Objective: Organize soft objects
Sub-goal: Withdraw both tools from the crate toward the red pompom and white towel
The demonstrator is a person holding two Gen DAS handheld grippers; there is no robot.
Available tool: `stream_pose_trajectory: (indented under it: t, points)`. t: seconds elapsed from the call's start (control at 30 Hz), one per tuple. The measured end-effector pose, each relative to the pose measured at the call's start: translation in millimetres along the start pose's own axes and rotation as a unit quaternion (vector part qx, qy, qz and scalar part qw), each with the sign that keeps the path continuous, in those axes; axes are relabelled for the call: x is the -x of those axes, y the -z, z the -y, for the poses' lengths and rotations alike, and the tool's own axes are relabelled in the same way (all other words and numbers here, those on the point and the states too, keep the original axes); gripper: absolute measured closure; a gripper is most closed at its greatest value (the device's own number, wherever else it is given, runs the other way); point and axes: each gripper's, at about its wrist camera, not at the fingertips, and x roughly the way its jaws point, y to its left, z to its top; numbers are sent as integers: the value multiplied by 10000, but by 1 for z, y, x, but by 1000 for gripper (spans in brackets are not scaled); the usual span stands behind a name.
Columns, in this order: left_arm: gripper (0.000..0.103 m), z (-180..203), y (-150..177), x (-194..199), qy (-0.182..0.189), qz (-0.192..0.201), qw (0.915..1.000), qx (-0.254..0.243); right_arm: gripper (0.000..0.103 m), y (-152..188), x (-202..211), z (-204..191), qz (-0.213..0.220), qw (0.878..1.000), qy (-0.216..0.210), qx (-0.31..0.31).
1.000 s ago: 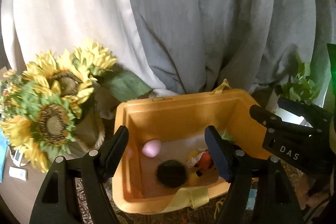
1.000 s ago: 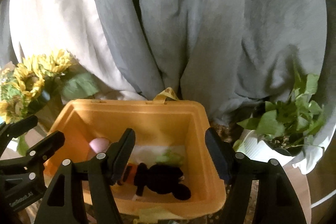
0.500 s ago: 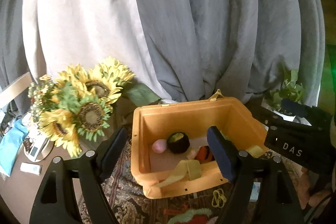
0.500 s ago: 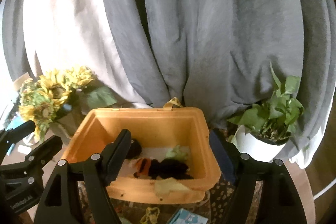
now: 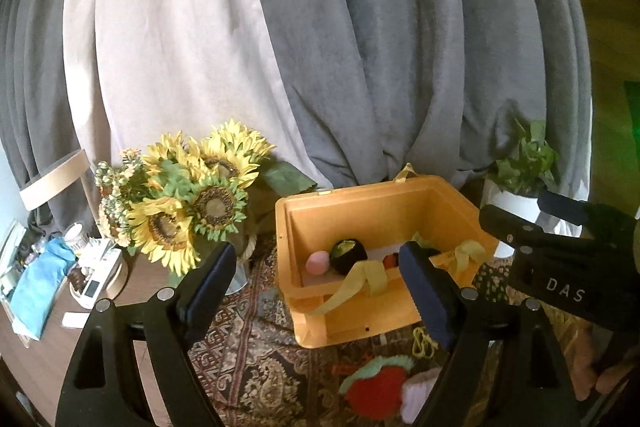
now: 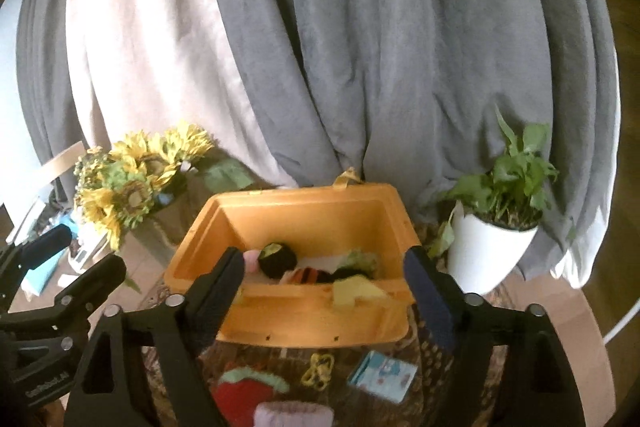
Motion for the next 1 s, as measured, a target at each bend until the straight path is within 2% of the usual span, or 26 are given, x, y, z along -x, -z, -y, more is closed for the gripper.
stream_pose_trajectory:
  t: [0.4,0.77,1.0]
  points:
    - [17,-20,38,24,341,-60,9986,-392,18,46,25,-27,-352,9989,196,-247]
    - [17,-29,86,25,731,-361,9927,-885,18,99,20,-49,-1161,9923,396,-165]
    - [17,-29,109,7,981,-631,9877,-1037,18,128,-5,-48,-1901,9806,229,-412]
